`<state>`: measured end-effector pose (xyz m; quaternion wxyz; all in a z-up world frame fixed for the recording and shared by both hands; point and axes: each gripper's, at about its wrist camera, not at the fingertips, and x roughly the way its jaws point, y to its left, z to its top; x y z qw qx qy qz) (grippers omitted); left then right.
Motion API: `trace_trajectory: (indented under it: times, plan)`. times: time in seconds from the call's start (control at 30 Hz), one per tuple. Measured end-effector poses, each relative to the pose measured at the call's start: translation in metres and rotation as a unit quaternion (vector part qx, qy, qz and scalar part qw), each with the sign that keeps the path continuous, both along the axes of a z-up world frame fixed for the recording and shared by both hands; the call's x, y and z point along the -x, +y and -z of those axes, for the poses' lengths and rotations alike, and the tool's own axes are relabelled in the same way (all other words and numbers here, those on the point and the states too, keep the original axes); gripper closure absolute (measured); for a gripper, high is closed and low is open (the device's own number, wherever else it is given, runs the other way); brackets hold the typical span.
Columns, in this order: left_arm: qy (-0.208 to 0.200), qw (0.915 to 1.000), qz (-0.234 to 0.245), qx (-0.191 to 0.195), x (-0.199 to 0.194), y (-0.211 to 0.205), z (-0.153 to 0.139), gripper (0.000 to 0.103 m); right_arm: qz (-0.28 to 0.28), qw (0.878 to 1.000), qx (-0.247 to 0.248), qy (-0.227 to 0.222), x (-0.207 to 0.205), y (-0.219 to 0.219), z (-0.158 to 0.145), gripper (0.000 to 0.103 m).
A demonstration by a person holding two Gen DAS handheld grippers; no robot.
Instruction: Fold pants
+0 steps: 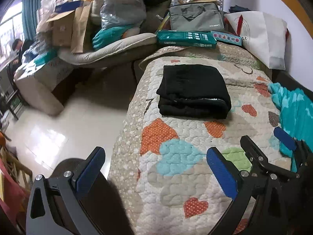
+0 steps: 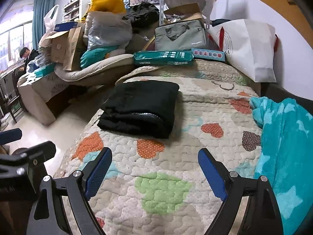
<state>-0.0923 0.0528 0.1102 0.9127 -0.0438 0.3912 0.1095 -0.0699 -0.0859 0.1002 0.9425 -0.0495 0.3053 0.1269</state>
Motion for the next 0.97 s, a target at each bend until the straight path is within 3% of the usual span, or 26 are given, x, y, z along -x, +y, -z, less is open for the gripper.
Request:
trace_trajectory:
  times: [0.33,0.97]
  plan:
    - [-0.004,1.0000,-0.001,-0.004,0.004,-0.001,-0.002,0.000,0.037,0.999,-0.001,0.019,-0.005,-0.012,0.006,0.010]
    - [0.034,0.9992,0.009,0.016,-0.014,0.003,0.026,0.000,0.040,0.998,0.017,0.046,-0.012,-0.008,0.022,0.010]
